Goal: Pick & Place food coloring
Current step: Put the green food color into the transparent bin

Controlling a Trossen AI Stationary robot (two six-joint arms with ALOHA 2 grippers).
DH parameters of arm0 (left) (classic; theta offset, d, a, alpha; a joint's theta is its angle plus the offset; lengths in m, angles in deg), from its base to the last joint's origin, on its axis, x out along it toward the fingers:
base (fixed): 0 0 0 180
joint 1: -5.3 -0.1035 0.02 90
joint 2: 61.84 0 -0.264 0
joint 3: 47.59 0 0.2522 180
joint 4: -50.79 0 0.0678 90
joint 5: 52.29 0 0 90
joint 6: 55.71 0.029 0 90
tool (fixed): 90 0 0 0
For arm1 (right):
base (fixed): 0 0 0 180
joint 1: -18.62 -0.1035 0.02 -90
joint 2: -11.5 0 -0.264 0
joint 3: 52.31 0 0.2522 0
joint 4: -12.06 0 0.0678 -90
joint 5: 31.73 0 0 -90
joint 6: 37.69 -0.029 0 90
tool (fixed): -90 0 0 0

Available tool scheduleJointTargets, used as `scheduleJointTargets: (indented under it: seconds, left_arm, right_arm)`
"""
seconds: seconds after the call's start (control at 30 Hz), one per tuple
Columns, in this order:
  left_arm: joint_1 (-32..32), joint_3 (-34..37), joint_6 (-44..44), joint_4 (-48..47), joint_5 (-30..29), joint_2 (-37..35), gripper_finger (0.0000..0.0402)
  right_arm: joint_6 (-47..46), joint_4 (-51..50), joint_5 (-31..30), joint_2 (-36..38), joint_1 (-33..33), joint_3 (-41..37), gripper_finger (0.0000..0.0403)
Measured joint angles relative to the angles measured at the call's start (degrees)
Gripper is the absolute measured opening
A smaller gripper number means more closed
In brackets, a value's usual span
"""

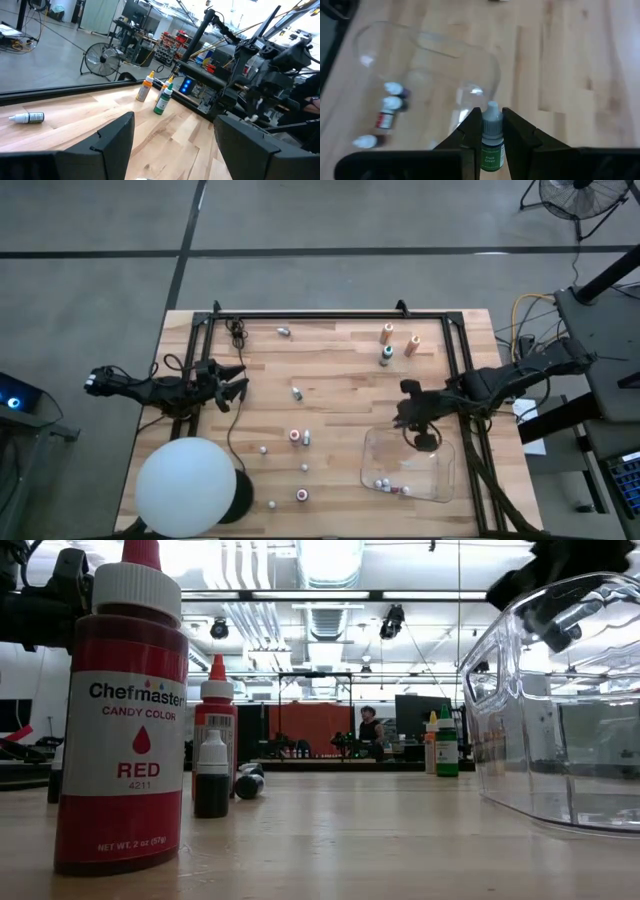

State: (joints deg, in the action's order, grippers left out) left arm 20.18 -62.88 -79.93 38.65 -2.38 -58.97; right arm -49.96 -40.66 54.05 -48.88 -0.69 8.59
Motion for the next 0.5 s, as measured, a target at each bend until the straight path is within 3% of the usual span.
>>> scheduleJointTargets:
  seconds: [0.27, 0.5]
  left_arm:
    - [0.0, 0.0, 0.0, 0.0, 0.0, 0.0, 0.0245]
    - [0.0, 0.0, 0.0, 0.0, 0.0, 0.0, 0.0245]
  right_arm:
    - [-2.1, 7.5, -0.1, -0.1, -5.5, -2.1, 0.0045]
    - [0.6, 8.0, -0.3, -0.1, -8.9, -2.4, 0.0045]
